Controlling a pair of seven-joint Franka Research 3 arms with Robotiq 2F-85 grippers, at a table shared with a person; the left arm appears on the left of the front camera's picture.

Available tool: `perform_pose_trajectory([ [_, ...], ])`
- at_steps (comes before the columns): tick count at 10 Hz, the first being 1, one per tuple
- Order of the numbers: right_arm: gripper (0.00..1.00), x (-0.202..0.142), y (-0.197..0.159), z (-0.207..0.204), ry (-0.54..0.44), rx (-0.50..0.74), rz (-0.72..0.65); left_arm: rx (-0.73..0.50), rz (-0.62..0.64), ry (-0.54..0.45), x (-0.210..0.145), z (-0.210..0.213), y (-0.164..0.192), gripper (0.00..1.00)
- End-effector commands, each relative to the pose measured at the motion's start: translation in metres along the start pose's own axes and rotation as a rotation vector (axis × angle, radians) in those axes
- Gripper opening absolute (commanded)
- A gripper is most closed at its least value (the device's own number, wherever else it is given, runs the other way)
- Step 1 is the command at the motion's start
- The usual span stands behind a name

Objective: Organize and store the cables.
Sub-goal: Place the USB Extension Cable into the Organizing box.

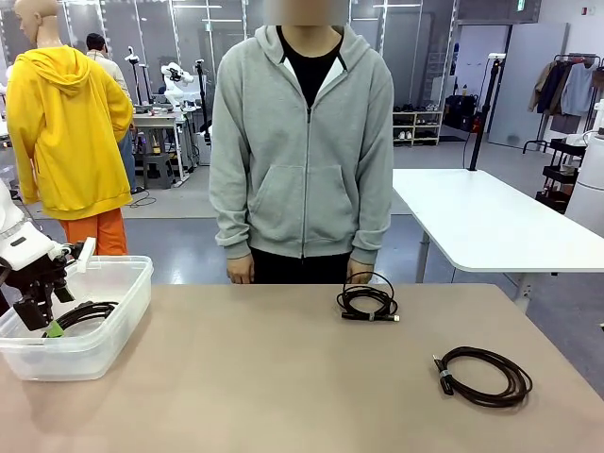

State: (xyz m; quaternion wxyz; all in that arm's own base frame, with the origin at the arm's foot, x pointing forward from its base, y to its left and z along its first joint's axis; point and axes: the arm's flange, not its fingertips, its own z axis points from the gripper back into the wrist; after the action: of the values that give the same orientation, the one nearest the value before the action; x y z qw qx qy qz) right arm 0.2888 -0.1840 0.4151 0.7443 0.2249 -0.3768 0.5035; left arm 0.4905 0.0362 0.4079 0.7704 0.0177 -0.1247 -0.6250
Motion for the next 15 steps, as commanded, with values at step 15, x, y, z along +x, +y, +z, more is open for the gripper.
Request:
perform_pose_trajectory([
  [15, 1.0, 0.081, -0.028, -0.049, 0.316, 0.088, -0.08, -0.032, 0.017, -0.157, 0.0, 0.045, -0.037, 1.0],
])
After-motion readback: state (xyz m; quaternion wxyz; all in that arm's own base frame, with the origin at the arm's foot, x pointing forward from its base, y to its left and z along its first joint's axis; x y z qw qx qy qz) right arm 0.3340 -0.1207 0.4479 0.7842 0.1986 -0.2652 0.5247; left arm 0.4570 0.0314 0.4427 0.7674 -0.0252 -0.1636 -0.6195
